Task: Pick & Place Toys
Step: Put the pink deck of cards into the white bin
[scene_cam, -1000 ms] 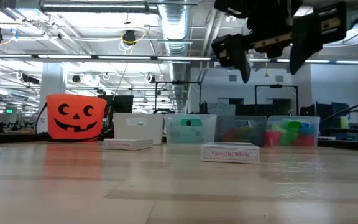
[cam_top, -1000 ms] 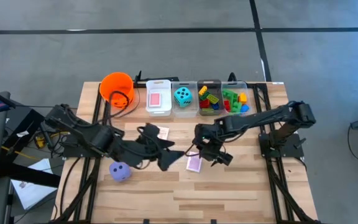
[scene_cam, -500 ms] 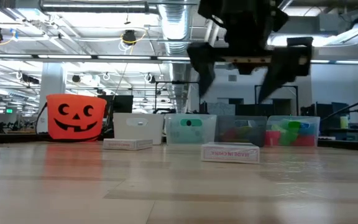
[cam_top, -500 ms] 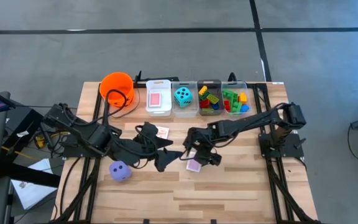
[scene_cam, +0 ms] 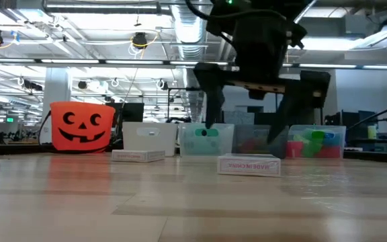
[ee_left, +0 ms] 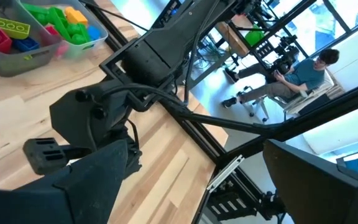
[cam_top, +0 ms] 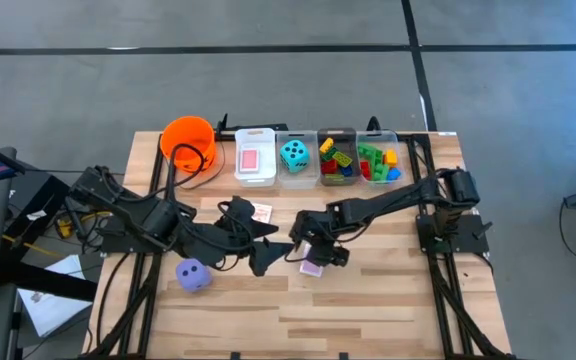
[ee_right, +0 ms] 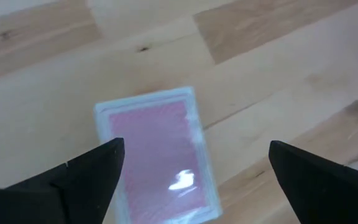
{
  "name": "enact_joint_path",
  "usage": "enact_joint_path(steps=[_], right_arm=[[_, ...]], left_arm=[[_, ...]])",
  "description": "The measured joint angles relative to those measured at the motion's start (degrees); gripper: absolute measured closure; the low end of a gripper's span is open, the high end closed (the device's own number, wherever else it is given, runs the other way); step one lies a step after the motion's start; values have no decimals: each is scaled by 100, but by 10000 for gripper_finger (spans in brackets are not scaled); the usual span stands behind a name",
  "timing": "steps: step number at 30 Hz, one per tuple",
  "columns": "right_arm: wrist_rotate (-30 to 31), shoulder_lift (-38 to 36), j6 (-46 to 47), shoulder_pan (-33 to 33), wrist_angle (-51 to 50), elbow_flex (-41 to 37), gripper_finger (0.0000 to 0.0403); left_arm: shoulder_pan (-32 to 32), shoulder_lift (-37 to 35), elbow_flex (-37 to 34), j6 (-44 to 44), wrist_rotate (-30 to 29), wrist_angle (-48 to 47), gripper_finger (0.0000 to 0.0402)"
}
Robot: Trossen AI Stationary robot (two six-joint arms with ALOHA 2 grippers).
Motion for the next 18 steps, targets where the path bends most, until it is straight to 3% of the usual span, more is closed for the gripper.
enact_joint_path(steps=[18], right_arm=[[-8,85,-533,4,-385,8,10]], left_arm=[[2,2,0,22,-2,-5,33]])
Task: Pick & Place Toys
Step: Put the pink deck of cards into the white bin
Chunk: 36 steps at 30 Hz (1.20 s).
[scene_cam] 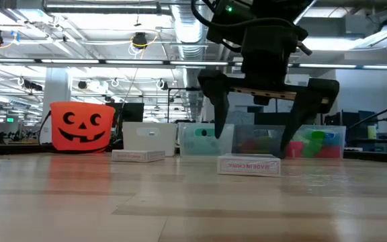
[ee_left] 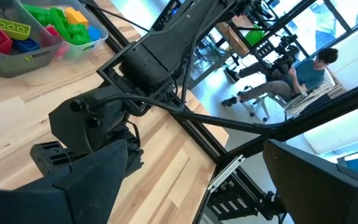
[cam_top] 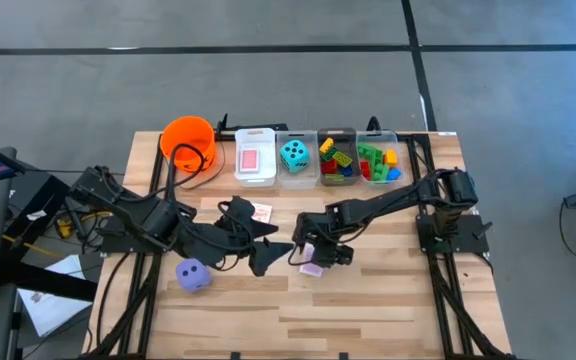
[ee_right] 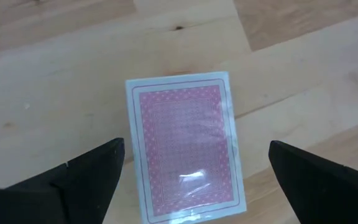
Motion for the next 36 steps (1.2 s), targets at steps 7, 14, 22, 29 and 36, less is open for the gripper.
enact_joint_path(steps=[7,14,22,29,36], right_arm=[[-6,321,-66,15,-36,-5,10],[248,448,-43,110,135,15,10],[331,479,111,54,162,206,10],[727,479,906,9,144,491,37],[731,479,1492,-33,-165,843,108]], left_arm=[[0,0,0,0,-2,1,33],[0,0,0,-2,-4,2,33],[13,2,0,0,-4,2,33],[13,2,0,-2,-4,2,33],[13,2,0,-2,-5,2,33]])
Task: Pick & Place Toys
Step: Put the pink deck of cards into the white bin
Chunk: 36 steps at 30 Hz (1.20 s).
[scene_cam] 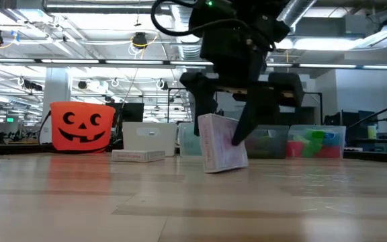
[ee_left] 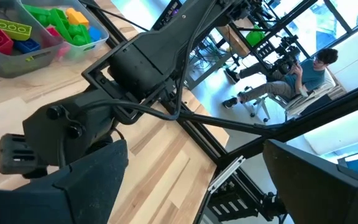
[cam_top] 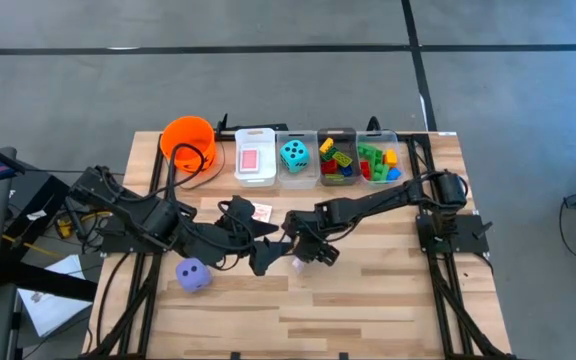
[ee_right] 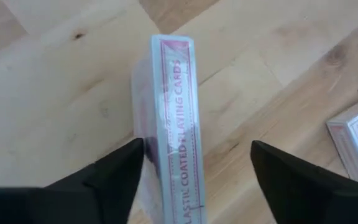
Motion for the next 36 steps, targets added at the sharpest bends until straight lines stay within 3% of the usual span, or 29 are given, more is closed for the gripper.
enact_joint_path(steps=[7,13,21,27,36], right_arm=[[-13,-4,458,2,-490,238,207],[-16,-9,906,2,-850,248,341],[-28,-285,2133,-50,-1353,243,341],[77,-1265,3170,-241,-1064,243,341],[1411,-2762,4541,-829,-398,254,341]], left_arm=[[0,0,0,0,1,0,33],[0,0,0,0,1,0,33],[0,0,0,-46,1,59,33],[35,2,2,-44,2,140,33],[367,2,2,135,1,160,33]])
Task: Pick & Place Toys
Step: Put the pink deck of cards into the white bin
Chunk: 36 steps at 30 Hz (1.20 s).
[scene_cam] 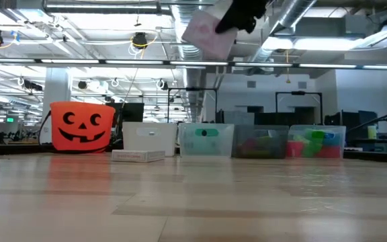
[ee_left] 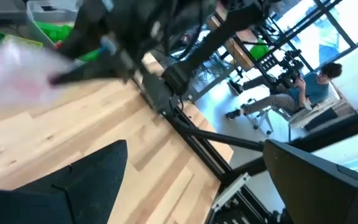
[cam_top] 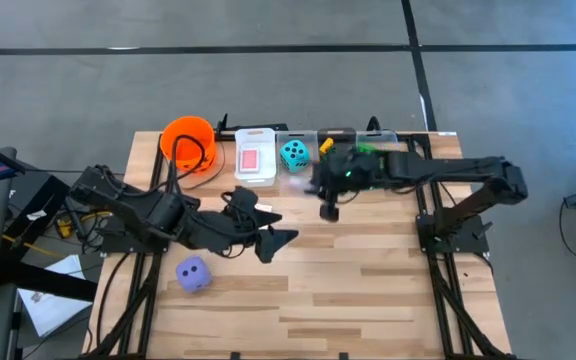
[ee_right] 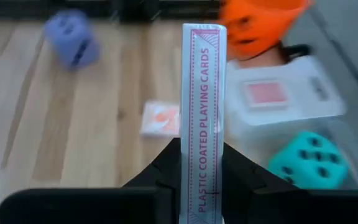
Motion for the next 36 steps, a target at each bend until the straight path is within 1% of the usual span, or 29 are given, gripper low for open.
enact_joint_path(steps=[4,7,9,12,17,19,22,25,29,33,36], right_arm=[[108,-248,404,-382,144,0,341],[94,-246,417,-665,106,-4,341],[27,-136,410,-838,258,1,341],[-418,104,391,-1117,470,-15,341],[-1159,698,375,-1467,1455,-2,341],[-1481,983,375,-1594,1652,13,341],[-1827,1491,374,-1740,1726,437,341],[-2162,2064,249,-1828,1749,1106,341],[-2184,2955,273,-1957,1751,2172,341],[-2176,3836,782,-2155,1354,3212,341],[-2172,4413,1384,-2321,742,3890,341]], left_arm=[[142,0,0,-28,2,86,33],[225,0,0,146,1,217,33],[290,0,0,328,9,273,33],[415,0,0,713,93,340,33],[665,-59,2,1529,111,354,33],[765,-128,2,1783,107,287,33],[987,-262,2,2009,107,175,33],[1244,-396,2,2096,123,27,33],[1572,-550,-5,2027,200,-212,33],[1744,-661,4,1943,303,-401,33],[1770,-754,-7,1924,340,-686,33]])
